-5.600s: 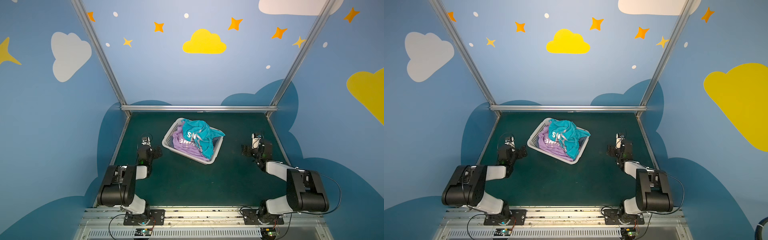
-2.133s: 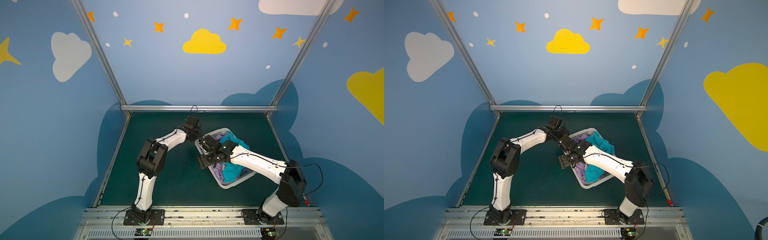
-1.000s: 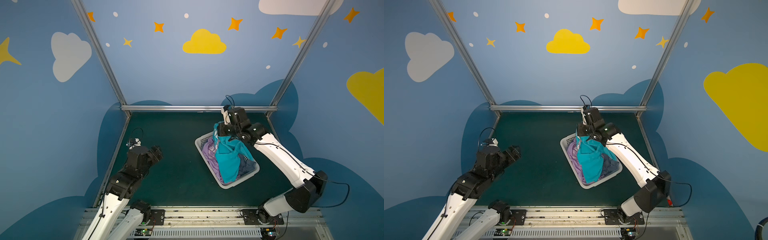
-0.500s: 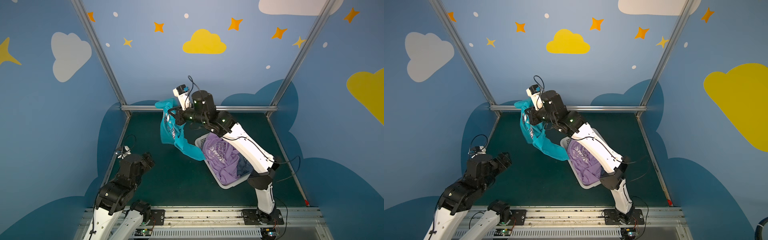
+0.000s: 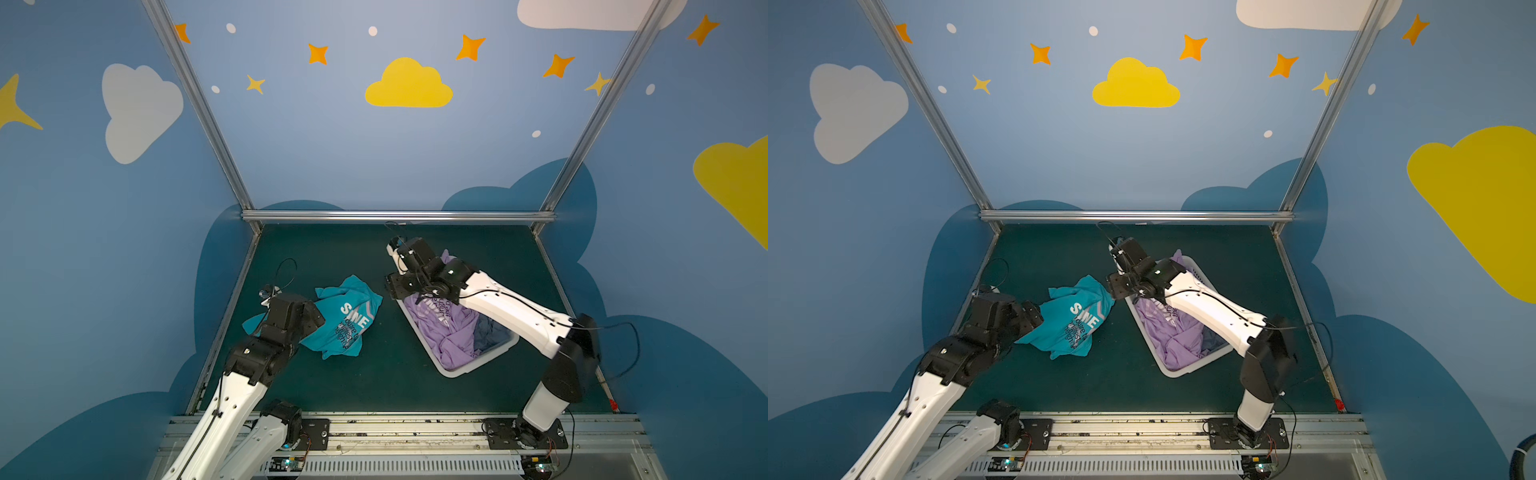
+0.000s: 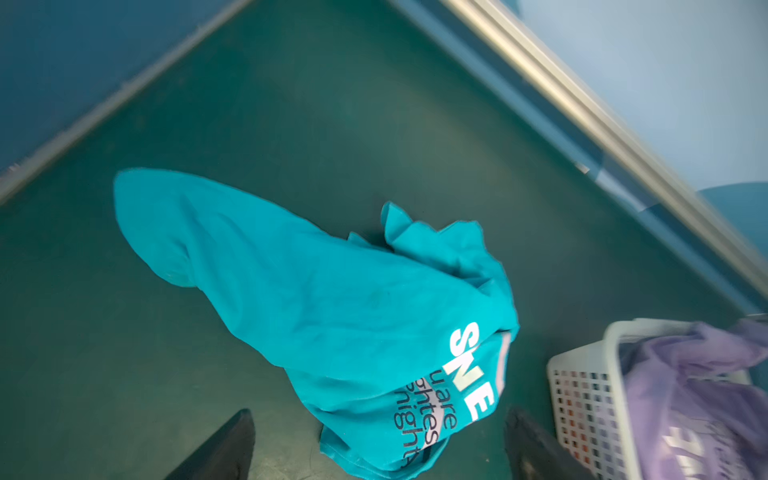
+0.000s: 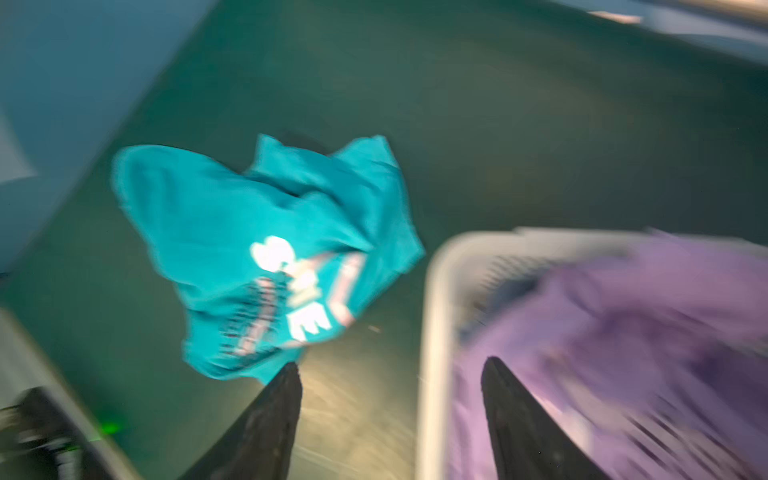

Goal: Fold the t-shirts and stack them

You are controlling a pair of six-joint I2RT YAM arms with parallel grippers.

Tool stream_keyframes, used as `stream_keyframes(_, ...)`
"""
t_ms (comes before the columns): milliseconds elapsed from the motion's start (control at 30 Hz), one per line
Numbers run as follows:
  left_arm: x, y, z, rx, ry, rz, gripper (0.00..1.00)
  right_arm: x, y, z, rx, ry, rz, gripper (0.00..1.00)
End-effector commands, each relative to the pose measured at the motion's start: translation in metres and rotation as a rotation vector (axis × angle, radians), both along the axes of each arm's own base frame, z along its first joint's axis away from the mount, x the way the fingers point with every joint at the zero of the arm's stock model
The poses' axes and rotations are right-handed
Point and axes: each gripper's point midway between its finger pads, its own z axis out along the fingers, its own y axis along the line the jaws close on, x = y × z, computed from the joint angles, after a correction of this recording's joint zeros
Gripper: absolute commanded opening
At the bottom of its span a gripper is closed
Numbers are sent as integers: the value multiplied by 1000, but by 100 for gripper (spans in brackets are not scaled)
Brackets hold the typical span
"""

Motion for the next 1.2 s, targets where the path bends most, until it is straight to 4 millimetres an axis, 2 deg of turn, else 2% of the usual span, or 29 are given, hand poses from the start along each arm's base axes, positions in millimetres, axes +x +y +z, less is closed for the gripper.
stream_keyframes(0, 19, -10, -15, -64, 7, 2, 93, -11, -43, -4, -127, -47, -71, 71)
stream_keyframes(67, 28, -13, -33, -92, 50, 16, 93, -28, -56, -28, -156, 28, -83, 71)
stream_keyframes(200, 41, -22, -59, -141, 122, 30, 92, -54, -64, -66, -172, 157, -81, 72)
stream_keyframes(333, 49, -26, -76, -148, 185, 35, 92, -71, -58, -98, -191, 296, -71, 70)
stream_keyframes(433, 50, -23, -87, -131, 231, 62, 92, -77, -52, -115, -265, 397, -81, 65)
stream_keyframes(500, 50, -22, -96, -127, 266, 76, 91, -73, -51, -128, -342, 418, -73, 59)
stream_keyframes(600, 52, -28, -110, -155, 309, 74, 90, -56, -51, -141, -395, 440, -77, 39)
stream_keyframes(667, 55, -34, -119, -178, 338, 59, 89, -39, -56, -143, -386, 448, -99, 19)
stream_keyframes(700, 56, -37, -122, -184, 350, 50, 88, -31, -59, -142, -374, 448, -111, 16)
stream_keyframes(800, 60, -44, -133, -195, 393, 22, 87, 1, -77, -137, -326, 448, -162, 12)
stream_keyframes(933, 67, -50, -141, -203, 428, 3, 85, 49, -117, -130, -305, 425, -243, 9)
stream_keyframes(1067, 72, -50, -141, -191, 424, 2, 84, 91, -161, -136, -277, 446, -328, 4)
stream_keyframes(1167, 74, -48, -138, -177, 410, 2, 84, 117, -184, -144, -277, 451, -350, 1)
